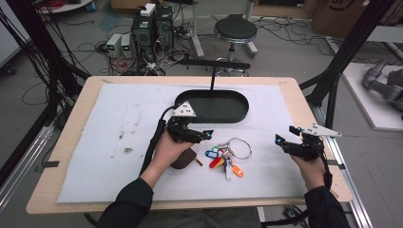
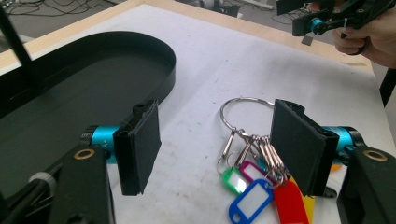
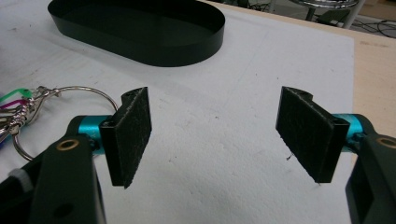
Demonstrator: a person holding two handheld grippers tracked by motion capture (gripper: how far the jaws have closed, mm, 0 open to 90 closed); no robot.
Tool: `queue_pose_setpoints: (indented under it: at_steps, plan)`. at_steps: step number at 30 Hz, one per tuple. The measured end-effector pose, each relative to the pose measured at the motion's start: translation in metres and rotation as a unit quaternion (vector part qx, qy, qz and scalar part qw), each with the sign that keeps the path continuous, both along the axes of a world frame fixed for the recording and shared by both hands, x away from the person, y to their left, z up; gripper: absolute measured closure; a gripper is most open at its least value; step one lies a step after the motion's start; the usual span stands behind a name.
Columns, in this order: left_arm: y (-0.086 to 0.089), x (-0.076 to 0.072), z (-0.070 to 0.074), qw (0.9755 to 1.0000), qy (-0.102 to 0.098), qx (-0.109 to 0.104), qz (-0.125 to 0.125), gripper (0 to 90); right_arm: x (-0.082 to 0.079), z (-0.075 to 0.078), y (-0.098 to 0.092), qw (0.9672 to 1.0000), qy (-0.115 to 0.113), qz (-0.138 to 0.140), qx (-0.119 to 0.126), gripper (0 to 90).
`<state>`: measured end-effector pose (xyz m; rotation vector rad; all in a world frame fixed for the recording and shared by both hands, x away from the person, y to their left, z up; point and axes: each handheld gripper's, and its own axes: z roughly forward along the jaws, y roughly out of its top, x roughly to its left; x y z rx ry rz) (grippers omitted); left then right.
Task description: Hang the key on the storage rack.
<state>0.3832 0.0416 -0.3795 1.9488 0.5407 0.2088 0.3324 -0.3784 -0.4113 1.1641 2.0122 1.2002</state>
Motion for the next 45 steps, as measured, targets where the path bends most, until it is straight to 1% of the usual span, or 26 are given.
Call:
queue_pose_setpoints:
  at_steps: [4, 6, 7, 9, 11, 12, 13, 14, 16, 17, 18, 19, 20, 22, 24, 25, 26, 30, 33, 34, 35, 38, 40, 42, 44, 45]
  plan:
    - [-0.012, 0.005, -0.001, 0.9999, 0.003, 0.003, -0.009, 34.6, 0.0, 0.0, 0.0, 1.0, 0.001, 0.0, 0.0, 27.4]
    - [-0.019, 0.008, -0.001, 0.9998, 0.005, 0.012, -0.016, 36.1, 0.0, 0.0, 0.001, 1.0, 0.001, 0.0, 0.001, 27.4]
    - [-0.019, 0.008, -0.001, 0.9998, 0.005, 0.012, -0.016, 36.1, 0.0, 0.0, 0.001, 1.0, 0.001, 0.0, 0.001, 27.4]
    - [-0.029, 0.011, -0.003, 0.9997, 0.007, 0.012, -0.02, 36.2, 0.0, 0.0, 0.001, 1.0, 0.001, 0.0, 0.001, 27.4]
    - [-0.036, 0.013, -0.005, 0.9995, 0.011, 0.019, -0.024, 36.6, 0.0, 0.0, 0.001, 1.0, 0.001, -0.001, 0.002, 27.4]
    - [-0.036, 0.013, -0.005, 0.9995, 0.011, 0.019, -0.024, 36.7, 0.0, 0.0, 0.001, 1.0, 0.001, -0.001, 0.002, 27.4]
    - [-0.043, 0.016, -0.007, 0.9992, 0.016, 0.023, -0.029, 37.1, 0.0, 0.0, 0.001, 1.0, 0.001, -0.001, 0.002, 27.4]
    - [-0.047, 0.017, -0.008, 0.9991, 0.017, 0.025, -0.031, 37.5, 0.0, 0.0, 0.0, 1.0, 0.001, 0.0, 0.002, 27.4]
    - [-0.054, 0.02, -0.01, 0.9986, 0.027, 0.03, -0.034, 38.9, 0.0, 0.0, 0.0, 1.0, 0.0, 0.0, 0.001, 27.4]
    - [-0.054, 0.02, -0.01, 0.9986, 0.027, 0.03, -0.034, 40.0, 0.0, 0.0, 0.0, 1.0, 0.0, 0.0, 0.001, 27.4]
    - [-0.059, 0.022, -0.011, 0.998, 0.032, 0.039, -0.038, 40.0, 0.0, 0.0, 0.0, 1.0, 0.001, 0.0, 0.001, 27.4]
    - [-0.062, 0.023, -0.012, 0.9977, 0.035, 0.044, -0.039, 41.7, 0.0, 0.0, 0.0, 1.0, 0.001, 0.0, 0.001, 27.4]
    - [-0.067, 0.025, -0.014, 0.9972, 0.036, 0.051, -0.04, 42.2, 0.0, 0.0, 0.0, 1.0, 0.001, 0.0, 0.002, 27.4]
    - [-0.074, 0.029, -0.017, 0.9967, 0.046, 0.053, -0.041, 44.2, 0.0, 0.0, 0.0, 1.0, -0.001, 0.0, 0.002, 27.4]
    - [-0.079, 0.032, -0.02, 0.9958, 0.052, 0.063, -0.042, 45.6, 0.0, 0.0, 0.0, 1.0, -0.002, 0.001, 0.002, 27.4]
    - [-0.082, 0.033, -0.022, 0.9956, 0.057, 0.062, -0.041, 46.7, 0.001, 0.0, -0.001, 1.0, -0.002, 0.002, 0.001, 27.4]
    - [-0.084, 0.035, -0.023, 0.9949, 0.061, 0.067, -0.044, 47.2, 0.001, 0.0, -0.001, 1.0, -0.002, 0.001, 0.002, 27.4]
    - [-0.093, 0.041, -0.031, 0.9929, 0.078, 0.081, -0.039, 49.5, 0.001, 0.0, 0.0, 1.0, -0.002, 0.001, 0.002, 27.4]
    - [-0.098, 0.045, -0.035, 0.9903, 0.089, 0.099, -0.041, 52.2, 0.001, 0.0, 0.0, 1.0, -0.002, 0.001, 0.002, 27.4]
    - [-0.1, 0.046, -0.037, 0.9899, 0.092, 0.101, -0.037, 52.7, 0.001, 0.0, 0.0, 1.0, -0.002, 0.001, 0.002, 27.4]
    - [-0.102, 0.047, -0.038, 0.989, 0.094, 0.108, -0.038, 52.9, 0.001, 0.0, 0.0, 1.0, -0.002, 0.001, 0.002, 27.4]
    - [-0.107, 0.049, -0.043, 0.9854, 0.11, 0.123, -0.039, 55.5, 0.001, 0.0, 0.0, 1.0, -0.001, 0.001, 0.001, 27.4]
    - [-0.109, 0.05, -0.046, 0.9835, 0.115, 0.133, -0.041, 56.6, 0.001, 0.0, 0.0, 1.0, -0.001, 0.002, 0.002, 27.4]
    - [-0.111, 0.05, -0.048, 0.9825, 0.115, 0.142, -0.036, 57.4, 0.001, 0.0, 0.0, 1.0, -0.002, 0.002, 0.003, 27.4]
    - [-0.111, 0.051, -0.049, 0.982, 0.118, 0.143, -0.036, 59.8, 0.001, 0.0, 0.0, 1.0, -0.002, 0.002, 0.002, 27.5]
    - [-0.111, 0.051, -0.051, 0.9808, 0.123, 0.147, -0.034, 61.3, 0.001, 0.0, 0.0, 1.0, -0.002, 0.002, 0.003, 27.4]
